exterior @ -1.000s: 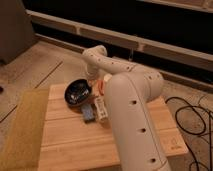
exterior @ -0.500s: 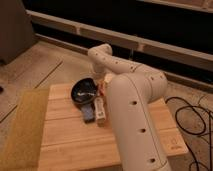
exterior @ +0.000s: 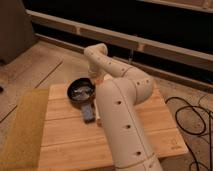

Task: Drag the ceramic bowl in a circle

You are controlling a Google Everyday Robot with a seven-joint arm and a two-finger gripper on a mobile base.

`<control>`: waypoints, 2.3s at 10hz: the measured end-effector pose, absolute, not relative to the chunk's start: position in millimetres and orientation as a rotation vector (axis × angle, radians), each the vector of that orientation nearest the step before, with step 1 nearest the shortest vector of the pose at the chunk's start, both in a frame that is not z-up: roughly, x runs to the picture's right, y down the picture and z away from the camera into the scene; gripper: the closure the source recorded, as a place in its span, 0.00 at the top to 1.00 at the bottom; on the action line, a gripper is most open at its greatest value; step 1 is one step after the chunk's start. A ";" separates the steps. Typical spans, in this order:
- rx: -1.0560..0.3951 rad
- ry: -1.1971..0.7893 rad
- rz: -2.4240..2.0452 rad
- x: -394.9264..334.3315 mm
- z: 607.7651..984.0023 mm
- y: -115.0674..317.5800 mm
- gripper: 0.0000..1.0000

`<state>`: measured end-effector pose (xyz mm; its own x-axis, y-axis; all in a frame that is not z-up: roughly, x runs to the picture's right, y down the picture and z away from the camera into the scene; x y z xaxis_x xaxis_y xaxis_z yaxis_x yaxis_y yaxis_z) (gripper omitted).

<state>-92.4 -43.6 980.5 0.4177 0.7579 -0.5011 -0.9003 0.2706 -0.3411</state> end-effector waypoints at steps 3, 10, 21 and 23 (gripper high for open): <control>-0.678 0.196 1.103 -133.6 980.1 -47.9 0.14; -0.689 0.223 1.156 -124.9 949.6 -21.5 0.14; -0.628 0.356 1.207 -28.1 982.9 -39.2 0.14; -0.646 0.336 1.164 -49.0 993.0 -42.7 0.14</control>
